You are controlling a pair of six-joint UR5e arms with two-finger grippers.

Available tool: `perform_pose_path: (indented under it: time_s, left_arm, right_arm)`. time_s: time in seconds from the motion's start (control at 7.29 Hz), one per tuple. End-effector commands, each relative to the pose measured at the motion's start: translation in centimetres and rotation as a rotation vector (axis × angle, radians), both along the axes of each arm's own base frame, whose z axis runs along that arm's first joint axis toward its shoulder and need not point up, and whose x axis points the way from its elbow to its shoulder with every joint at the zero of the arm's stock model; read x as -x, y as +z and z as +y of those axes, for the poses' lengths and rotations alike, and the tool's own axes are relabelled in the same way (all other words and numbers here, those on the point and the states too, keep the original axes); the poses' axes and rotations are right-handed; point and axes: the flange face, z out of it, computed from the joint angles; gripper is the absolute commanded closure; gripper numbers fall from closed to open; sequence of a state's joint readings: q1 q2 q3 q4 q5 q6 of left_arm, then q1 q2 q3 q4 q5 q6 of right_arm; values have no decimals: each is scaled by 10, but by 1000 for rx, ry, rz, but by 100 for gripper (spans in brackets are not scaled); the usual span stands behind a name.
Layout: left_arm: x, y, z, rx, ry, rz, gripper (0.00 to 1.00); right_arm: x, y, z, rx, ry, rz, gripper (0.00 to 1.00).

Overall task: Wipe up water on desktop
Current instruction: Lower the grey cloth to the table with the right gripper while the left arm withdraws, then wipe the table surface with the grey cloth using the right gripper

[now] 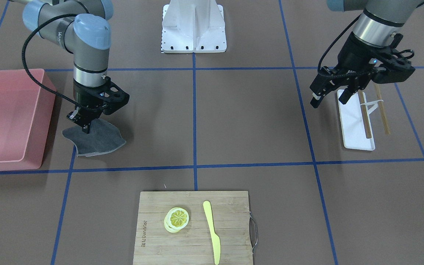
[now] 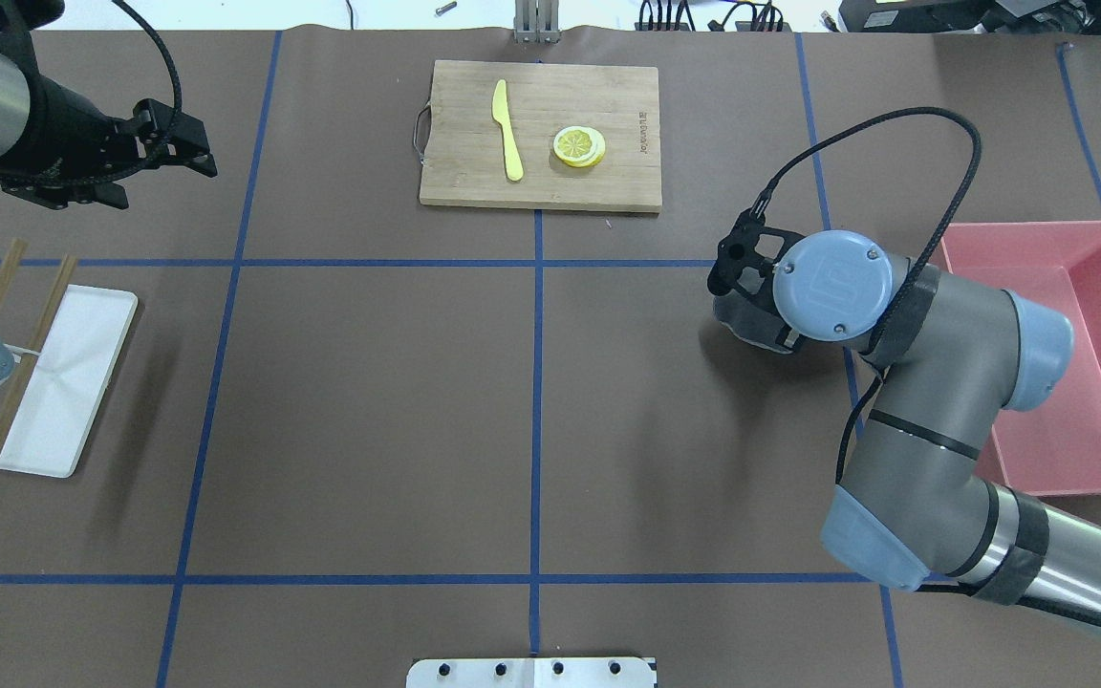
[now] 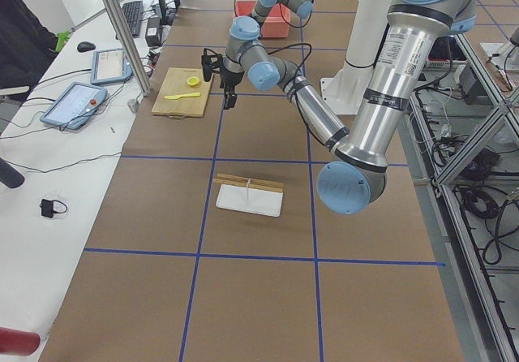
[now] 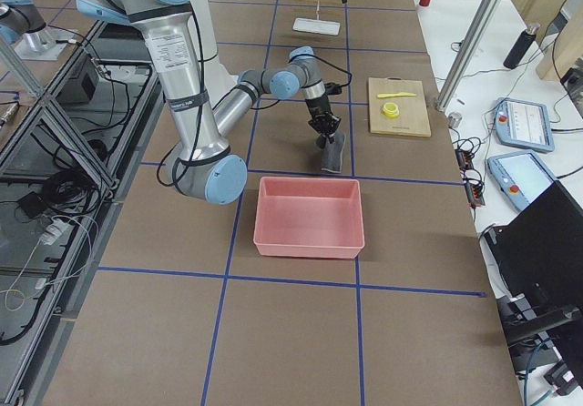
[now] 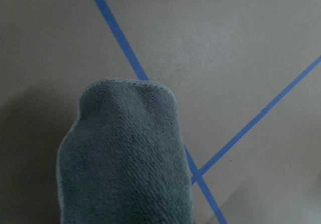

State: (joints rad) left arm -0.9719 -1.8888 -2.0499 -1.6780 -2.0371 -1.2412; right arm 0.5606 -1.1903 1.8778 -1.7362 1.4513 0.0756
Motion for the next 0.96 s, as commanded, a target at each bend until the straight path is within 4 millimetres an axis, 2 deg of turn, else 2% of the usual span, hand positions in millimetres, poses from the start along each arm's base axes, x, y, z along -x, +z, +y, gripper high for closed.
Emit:
perform_pose_path:
  time_s: [0.0, 0.14, 0.55, 0.82]
  left_arm:
    - [1, 7, 0, 11, -1, -9, 2]
    - [1, 9, -1, 11, -6, -14, 2]
    - [7, 14, -4, 18, -19, -20, 2]
    - [10, 17, -8, 24, -28, -25, 2]
  right_arm:
    - [46, 12, 23, 10, -61, 37, 100]
    - [59, 6, 34, 13, -82, 23, 100]
    - [108, -36, 80, 65, -121, -90, 100]
    - [118, -59, 110, 131, -127, -182, 100]
